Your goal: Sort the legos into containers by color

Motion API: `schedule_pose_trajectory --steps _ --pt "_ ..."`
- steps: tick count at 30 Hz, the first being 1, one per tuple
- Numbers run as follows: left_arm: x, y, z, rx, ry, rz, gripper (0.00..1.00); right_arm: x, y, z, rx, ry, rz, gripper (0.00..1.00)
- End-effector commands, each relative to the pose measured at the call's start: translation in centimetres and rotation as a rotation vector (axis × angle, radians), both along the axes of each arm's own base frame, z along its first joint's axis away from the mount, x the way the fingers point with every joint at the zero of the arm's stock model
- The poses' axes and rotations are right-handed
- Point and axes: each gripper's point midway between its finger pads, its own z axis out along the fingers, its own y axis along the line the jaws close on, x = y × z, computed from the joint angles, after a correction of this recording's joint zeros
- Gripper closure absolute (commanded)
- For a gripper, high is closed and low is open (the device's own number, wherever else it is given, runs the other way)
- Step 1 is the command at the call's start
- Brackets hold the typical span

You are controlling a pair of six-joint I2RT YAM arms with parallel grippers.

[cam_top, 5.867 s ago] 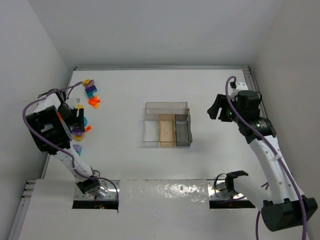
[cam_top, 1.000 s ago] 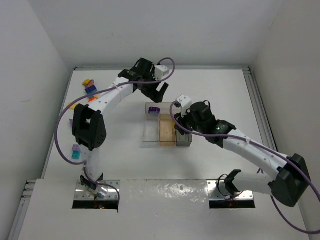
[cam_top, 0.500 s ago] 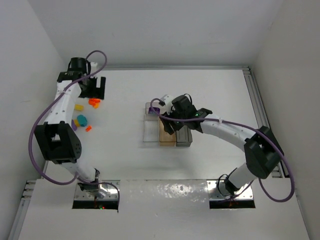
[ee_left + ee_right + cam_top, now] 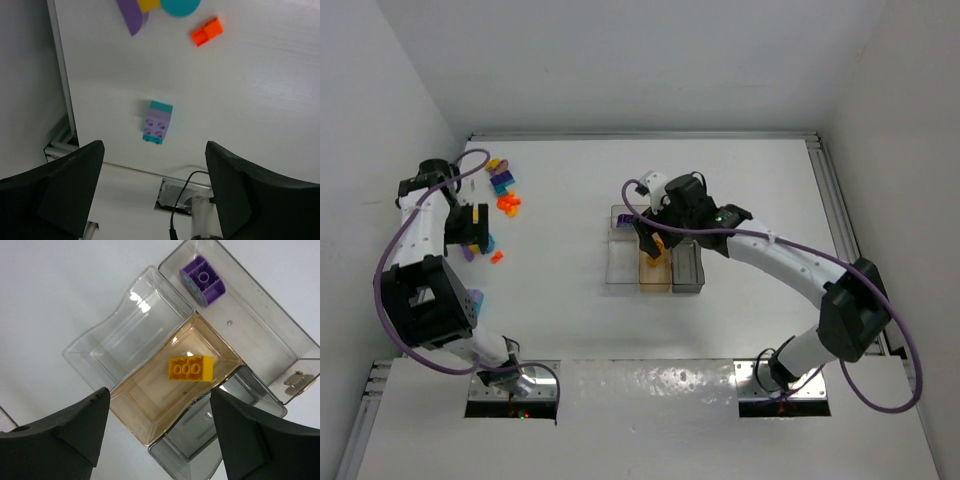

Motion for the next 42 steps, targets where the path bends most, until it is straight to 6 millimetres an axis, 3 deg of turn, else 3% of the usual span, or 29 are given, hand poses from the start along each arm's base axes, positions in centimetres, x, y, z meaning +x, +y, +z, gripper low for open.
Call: schedule_pose_trajectory --steps 1,3,5,7,12,15,21,28,30,33,36,40,42 --pt "-5.1 -0.5 -0.9 -0.048 0.130 -0.057 0.20 -0.3 0.7 5.3 0.118 -0.089 0.018 0.20" --pt "-6.7 0.0 -1.5 -0.037 0.154 -0.066 0.17 -0.8 0.4 5.2 0.126 -0.094 0.024 0.20" --pt "-8.4 0.0 -3.3 -0.063 0.201 -0.072 0.17 -1.1 0.1 5.8 0.139 -0.106 0.021 0.20" --pt "-9.3 -0.1 -5.0 -0.116 0.222 -0.058 0.28 -1.4 0.0 5.5 0.140 -0.096 0.015 0.21" --pt "-8.0 -0.3 -6.6 -0.173 0.207 -0.052 0.37 -1.5 -0.5 5.1 0.131 -0.077 -0.009 0.22" --pt "-6.8 0.6 -7.0 -0.142 0.183 -0.036 0.40 -1.6 -0.6 5.3 0.132 -0.078 -0.015 0.22" --pt "-6.4 1.0 -9.2 -0.170 0.239 -0.024 0.46 -1.8 -1.3 5.2 0.114 -0.086 -0.030 0.22" --pt "-5.5 1.9 -9.5 -0.134 0.226 -0.011 0.48 -1.9 -1.5 5.1 0.109 -0.088 -0.027 0.22" --pt "-5.8 1.7 -9.8 -0.143 0.240 -0.013 0.55 -1.9 -1.5 5.1 0.107 -0.090 -0.029 0.22" --pt "-6.0 1.4 -9.7 -0.157 0.239 -0.011 0.58 -1.9 -1.5 5.1 0.106 -0.091 -0.026 0.22" --pt "-5.6 1.3 -8.6 -0.161 0.214 -0.014 0.42 -2.0 -1.5 5.0 0.104 -0.089 -0.022 0.22" --pt "-4.2 2.4 -6.3 -0.111 0.160 -0.018 0.34 -2.2 -1.5 4.7 0.101 -0.079 -0.017 0.22" --pt "-4.0 2.8 -6.0 -0.094 0.157 -0.024 0.33 -2.2 -1.5 4.7 0.104 -0.076 -0.016 0.22"
